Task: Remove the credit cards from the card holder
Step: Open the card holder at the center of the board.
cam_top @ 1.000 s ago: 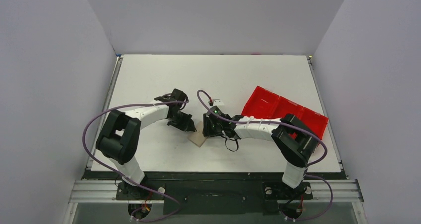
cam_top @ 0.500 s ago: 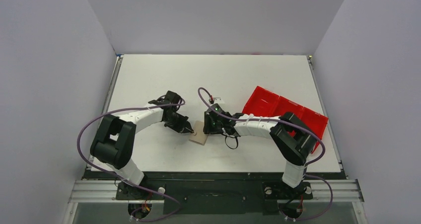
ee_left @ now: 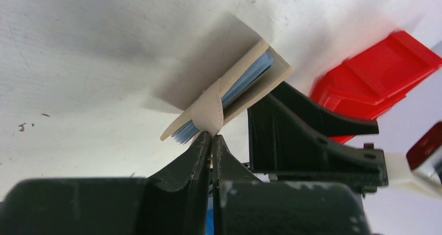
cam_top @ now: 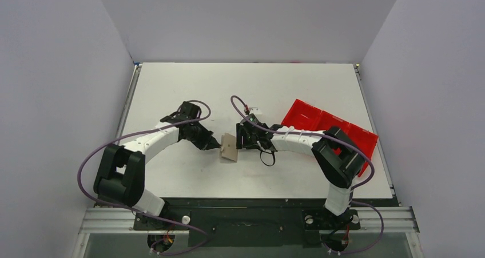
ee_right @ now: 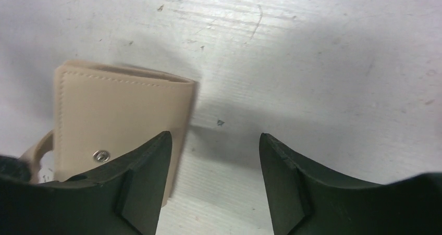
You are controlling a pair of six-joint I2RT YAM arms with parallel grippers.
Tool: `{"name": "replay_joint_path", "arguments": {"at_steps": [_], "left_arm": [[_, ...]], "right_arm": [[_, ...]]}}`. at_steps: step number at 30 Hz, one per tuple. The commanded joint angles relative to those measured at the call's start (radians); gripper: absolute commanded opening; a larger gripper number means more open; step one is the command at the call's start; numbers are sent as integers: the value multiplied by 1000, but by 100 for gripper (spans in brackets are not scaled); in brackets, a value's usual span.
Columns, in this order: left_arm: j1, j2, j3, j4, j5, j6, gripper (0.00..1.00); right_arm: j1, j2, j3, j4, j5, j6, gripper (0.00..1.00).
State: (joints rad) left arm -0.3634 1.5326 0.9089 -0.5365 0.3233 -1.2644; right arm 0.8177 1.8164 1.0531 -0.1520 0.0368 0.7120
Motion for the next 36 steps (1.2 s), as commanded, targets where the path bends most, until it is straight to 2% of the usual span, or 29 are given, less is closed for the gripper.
{"name": "replay_joint_path", "arguments": {"at_steps": [1,5,15,29,35,36], "left_arm": [[7,-79,-13,45,43,44,0],[-3,-95,-13,62,50,30,0],[-32,-100,-4,78,45,-21,0],[-63,-125,10,80,35,-66,0],[-63,-136,5,70,23,-67,0],[-63,-136,4,69,21,-66,0]], "right_arm": [[-14,-44,57,-88,71,-24,62],[-28,-97,65,-106,70,-2,70],[-46,-242,46,-134,117,39,75],[25,-205,88,-145,95,41,75],[30,-181,69,-159,120,52,70],[30,-178,62,-164,139,53,66]]}}
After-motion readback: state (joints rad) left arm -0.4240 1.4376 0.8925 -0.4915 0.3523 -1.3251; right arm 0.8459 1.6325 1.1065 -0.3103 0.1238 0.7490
